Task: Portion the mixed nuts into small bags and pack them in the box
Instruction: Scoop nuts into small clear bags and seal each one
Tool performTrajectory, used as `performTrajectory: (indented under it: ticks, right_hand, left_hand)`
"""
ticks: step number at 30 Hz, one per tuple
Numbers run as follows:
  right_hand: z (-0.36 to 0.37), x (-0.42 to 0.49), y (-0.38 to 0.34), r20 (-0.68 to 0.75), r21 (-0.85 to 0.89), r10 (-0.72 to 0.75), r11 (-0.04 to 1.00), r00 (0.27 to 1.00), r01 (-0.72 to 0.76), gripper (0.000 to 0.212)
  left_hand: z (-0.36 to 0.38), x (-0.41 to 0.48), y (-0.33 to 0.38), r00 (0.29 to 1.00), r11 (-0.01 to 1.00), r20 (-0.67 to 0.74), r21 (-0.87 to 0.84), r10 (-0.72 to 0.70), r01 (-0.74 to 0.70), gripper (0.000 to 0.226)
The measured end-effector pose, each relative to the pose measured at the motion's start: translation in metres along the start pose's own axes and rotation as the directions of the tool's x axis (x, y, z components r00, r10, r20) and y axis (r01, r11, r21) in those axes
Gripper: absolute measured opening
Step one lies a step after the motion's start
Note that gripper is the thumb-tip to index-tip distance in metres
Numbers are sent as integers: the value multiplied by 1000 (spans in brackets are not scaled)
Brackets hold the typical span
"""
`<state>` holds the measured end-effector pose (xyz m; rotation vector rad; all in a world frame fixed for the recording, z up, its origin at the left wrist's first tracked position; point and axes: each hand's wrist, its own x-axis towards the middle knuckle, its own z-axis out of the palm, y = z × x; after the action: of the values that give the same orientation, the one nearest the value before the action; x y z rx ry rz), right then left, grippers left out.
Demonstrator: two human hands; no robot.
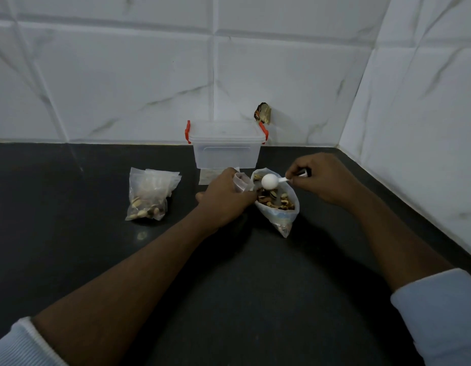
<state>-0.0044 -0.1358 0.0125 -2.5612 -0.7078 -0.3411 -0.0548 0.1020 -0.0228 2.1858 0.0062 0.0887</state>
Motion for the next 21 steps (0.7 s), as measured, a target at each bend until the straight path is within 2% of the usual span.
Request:
performTrajectory:
  ticks: [1,3,5,6,8,12,16,21]
  right_hand:
    - [-4,-2,1,-14,39,-1,999,1000,1,12]
    - [-10,-5,1,57,103,-14,995,998,8,14]
    - [-5,-7,-3,159,75,-30,997,987,18,16]
    - [0,-5,-4,166,36,-33,999,986,27,17]
    - [4,-2,-4,99,-14,-31,999,995,33,18]
    - [0,-2,2,-36,13,9,1000,999,-8,11]
    - [-1,-4,1,46,-8,42,999,998,-42,13]
    - [-10,-8,-6,86,70,43,996,995,-49,11]
  left_hand:
    - [0,0,0,1000,1000,0,1,5,-5,40]
    - [0,1,-1,1000,1000,2,-8,18,-18,39]
    - [0,0,-1,1000,1000,-7,-2,19,-19,38]
    - [0,1,-2,1000,1000,-11,5,20,-20,38]
    - [1,1,-2,1000,1000,-8,8,25,-25,37]
    - [1,3,-3,1000,1000,6,-8,20,-20,36]
    - [2,2,-1,999,999,-20,41,37,-36,35]
    - [3,2,-3,998,998,7,9,62,-62,42]
